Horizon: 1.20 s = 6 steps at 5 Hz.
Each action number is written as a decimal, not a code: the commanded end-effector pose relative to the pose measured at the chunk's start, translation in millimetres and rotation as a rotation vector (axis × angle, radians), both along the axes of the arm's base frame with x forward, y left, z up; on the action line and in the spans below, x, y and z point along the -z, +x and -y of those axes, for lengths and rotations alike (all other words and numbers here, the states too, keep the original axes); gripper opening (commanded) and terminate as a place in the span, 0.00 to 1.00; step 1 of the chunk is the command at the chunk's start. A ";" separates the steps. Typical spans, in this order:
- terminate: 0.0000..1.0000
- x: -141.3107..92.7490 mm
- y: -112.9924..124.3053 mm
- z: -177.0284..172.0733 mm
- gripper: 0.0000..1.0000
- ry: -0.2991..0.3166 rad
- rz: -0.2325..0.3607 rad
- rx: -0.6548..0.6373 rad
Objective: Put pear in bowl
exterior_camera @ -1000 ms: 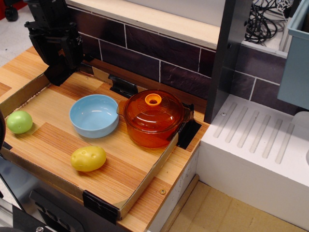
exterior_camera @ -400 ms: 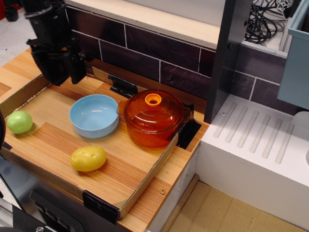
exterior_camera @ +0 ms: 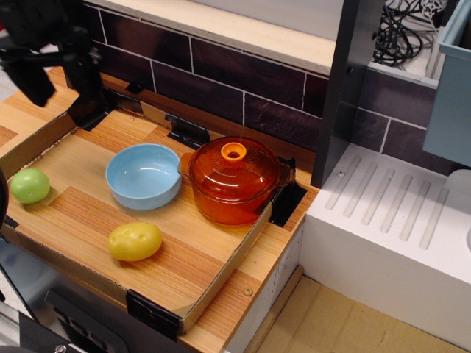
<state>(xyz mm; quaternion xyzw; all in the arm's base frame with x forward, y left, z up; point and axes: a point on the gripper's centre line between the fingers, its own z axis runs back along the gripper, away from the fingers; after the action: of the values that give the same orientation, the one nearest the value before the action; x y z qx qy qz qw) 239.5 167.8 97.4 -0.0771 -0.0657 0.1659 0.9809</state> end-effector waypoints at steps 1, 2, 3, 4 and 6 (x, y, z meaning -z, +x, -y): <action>0.00 -1.2 -33.5 -4.9 1.00 0.050 -0.054 -0.188; 0.00 10.1 -46.4 -8.4 1.00 0.049 -0.089 -0.265; 0.00 21.6 -54.2 -12.7 1.00 0.044 -0.127 -0.304; 0.00 32.7 -53.2 -15.2 1.00 0.046 -0.116 -0.276; 0.00 66.3 -56.3 -13.7 1.00 0.055 -0.181 -0.263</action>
<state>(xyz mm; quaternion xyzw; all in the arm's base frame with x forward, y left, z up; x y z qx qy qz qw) 177.9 182.0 22.4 -0.0337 0.0228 0.2942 0.9549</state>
